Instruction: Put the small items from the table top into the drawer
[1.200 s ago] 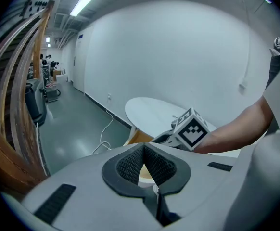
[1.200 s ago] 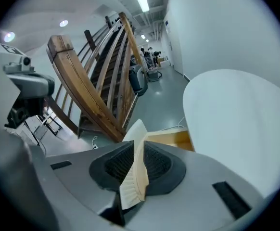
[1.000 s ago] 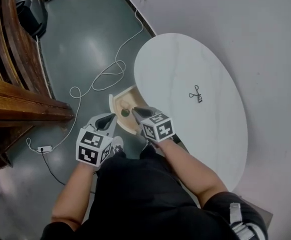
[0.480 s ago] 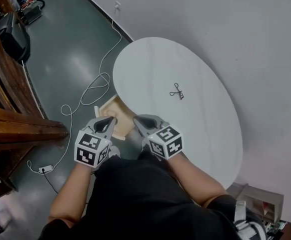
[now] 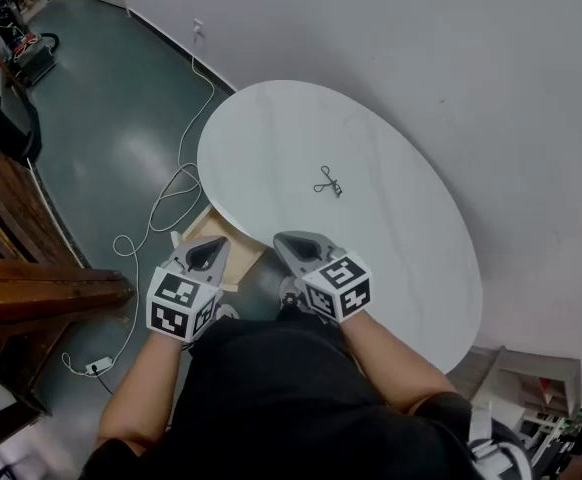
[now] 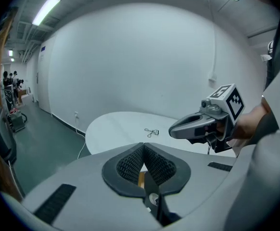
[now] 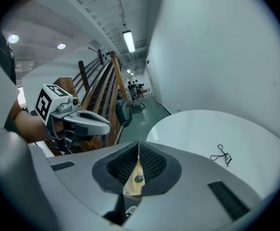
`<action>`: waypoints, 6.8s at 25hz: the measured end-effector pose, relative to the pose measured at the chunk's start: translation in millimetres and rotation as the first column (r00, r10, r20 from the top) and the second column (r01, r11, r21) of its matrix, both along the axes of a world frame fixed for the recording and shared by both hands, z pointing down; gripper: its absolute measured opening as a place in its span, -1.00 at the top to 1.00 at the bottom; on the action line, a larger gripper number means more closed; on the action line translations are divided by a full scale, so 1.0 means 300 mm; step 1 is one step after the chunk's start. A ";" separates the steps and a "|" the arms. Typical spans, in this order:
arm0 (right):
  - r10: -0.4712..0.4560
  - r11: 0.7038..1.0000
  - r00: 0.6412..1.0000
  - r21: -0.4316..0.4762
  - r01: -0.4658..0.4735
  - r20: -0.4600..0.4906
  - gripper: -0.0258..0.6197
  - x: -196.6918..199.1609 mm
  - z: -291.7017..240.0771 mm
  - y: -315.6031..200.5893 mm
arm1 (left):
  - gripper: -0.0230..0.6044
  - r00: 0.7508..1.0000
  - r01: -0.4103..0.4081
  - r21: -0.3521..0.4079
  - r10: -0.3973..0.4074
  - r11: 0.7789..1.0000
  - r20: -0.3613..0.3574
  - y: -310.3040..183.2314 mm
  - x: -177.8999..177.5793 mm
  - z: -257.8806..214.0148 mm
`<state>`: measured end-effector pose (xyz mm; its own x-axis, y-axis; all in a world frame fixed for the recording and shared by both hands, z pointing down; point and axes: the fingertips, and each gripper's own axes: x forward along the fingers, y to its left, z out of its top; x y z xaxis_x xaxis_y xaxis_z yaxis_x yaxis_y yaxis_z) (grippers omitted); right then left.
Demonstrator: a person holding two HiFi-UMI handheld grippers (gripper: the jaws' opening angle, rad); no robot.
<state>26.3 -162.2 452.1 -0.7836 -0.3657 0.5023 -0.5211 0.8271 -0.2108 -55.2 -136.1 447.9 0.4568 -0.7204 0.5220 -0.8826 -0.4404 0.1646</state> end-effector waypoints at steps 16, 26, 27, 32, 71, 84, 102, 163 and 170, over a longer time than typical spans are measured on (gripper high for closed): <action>0.269 0.963 0.956 0.046 -0.266 -0.117 0.87 0.418 0.139 -0.319 | 0.88 0.998 -0.050 -0.029 0.051 0.998 0.037 -0.114 0.174 0.034; 0.295 0.956 0.913 0.075 -0.285 -0.281 0.77 0.516 0.315 -0.499 | 0.88 0.998 0.000 -0.045 0.002 0.999 0.060 -0.156 0.202 0.030; 0.292 0.956 0.910 0.077 -0.283 -0.295 0.73 0.517 0.337 -0.515 | 0.88 0.998 0.010 -0.047 -0.006 0.999 0.066 -0.153 0.196 0.029; 0.286 0.956 0.905 0.028 -0.293 -0.316 0.67 0.534 0.428 -0.594 | 0.88 0.995 0.073 -0.053 -0.069 0.996 0.074 -0.139 0.161 0.025; 0.155 0.981 0.981 -0.101 -0.167 -0.119 0.85 0.195 0.304 -0.324 | 0.88 0.974 0.223 -0.066 -0.220 0.972 0.052 -0.007 -0.149 0.061; -0.046 0.991 0.989 -0.127 0.027 -0.144 0.85 -0.109 0.359 -0.060 | 0.88 0.959 0.283 -0.101 -0.280 0.954 0.041 0.167 -0.295 0.120; -0.390 0.919 0.763 -0.274 0.284 -0.516 0.85 -0.244 0.905 0.128 | 0.88 0.931 0.364 -0.163 -0.366 0.917 0.019 0.299 -0.372 0.227; -0.081 0.995 0.996 -0.059 0.080 -0.023 0.85 -0.190 0.118 0.125 | 0.88 0.992 0.127 -0.011 -0.127 0.992 -0.021 0.175 -0.175 0.020; 0.060 0.998 0.993 0.014 -0.062 0.102 0.89 -0.052 -0.028 0.071 | 0.88 0.999 0.040 0.040 -0.039 0.998 -0.034 0.123 -0.090 -0.050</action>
